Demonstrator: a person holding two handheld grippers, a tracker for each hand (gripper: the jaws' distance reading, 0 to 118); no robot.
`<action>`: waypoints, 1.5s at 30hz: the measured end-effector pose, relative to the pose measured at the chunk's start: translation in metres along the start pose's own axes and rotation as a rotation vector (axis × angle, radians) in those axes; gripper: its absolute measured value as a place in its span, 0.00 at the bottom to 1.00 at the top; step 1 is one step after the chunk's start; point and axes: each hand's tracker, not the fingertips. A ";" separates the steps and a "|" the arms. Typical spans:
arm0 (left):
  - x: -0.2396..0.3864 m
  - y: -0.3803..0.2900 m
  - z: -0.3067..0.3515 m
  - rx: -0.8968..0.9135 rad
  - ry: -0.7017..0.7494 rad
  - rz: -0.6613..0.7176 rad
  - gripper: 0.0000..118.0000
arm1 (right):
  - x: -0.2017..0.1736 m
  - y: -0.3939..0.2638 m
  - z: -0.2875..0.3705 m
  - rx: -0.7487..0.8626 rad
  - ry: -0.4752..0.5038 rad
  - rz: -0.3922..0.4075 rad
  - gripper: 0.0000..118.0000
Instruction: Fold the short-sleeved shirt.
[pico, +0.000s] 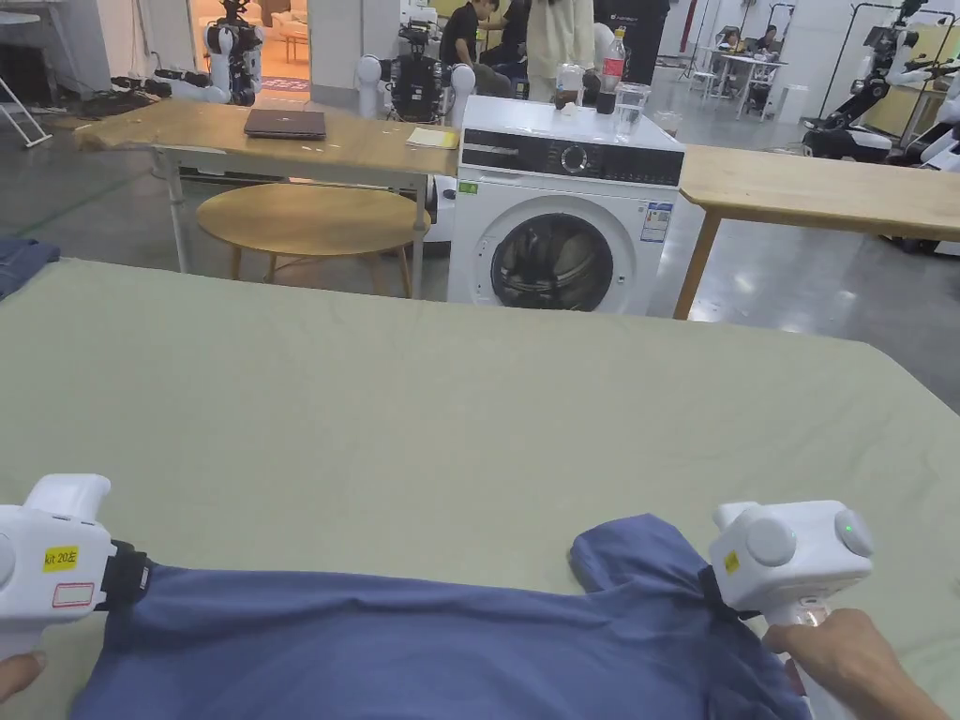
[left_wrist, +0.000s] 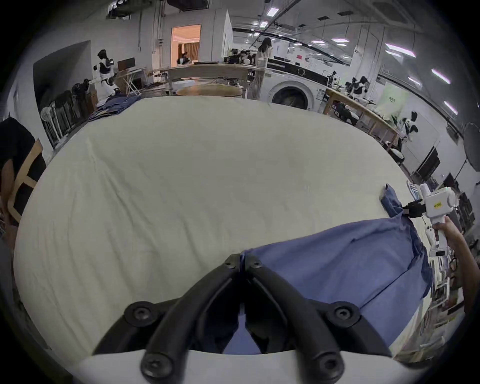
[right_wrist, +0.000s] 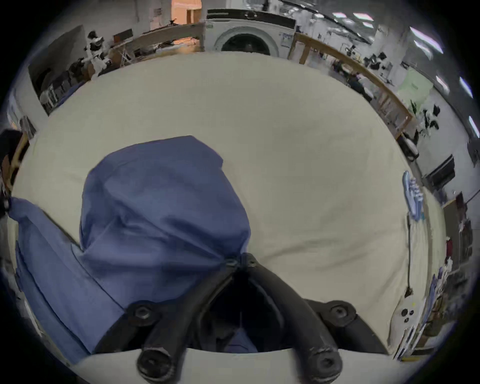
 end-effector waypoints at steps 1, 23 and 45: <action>0.000 -0.001 0.002 0.002 0.000 0.002 0.00 | 0.003 -0.003 0.005 0.004 0.027 -0.020 0.00; -0.017 -0.065 0.140 0.199 -0.044 0.025 0.00 | 0.012 -0.150 0.236 0.422 0.074 -0.115 0.00; -0.016 -0.198 0.080 -0.146 0.030 -0.041 0.00 | -0.005 -0.283 0.140 0.050 0.035 -0.095 0.00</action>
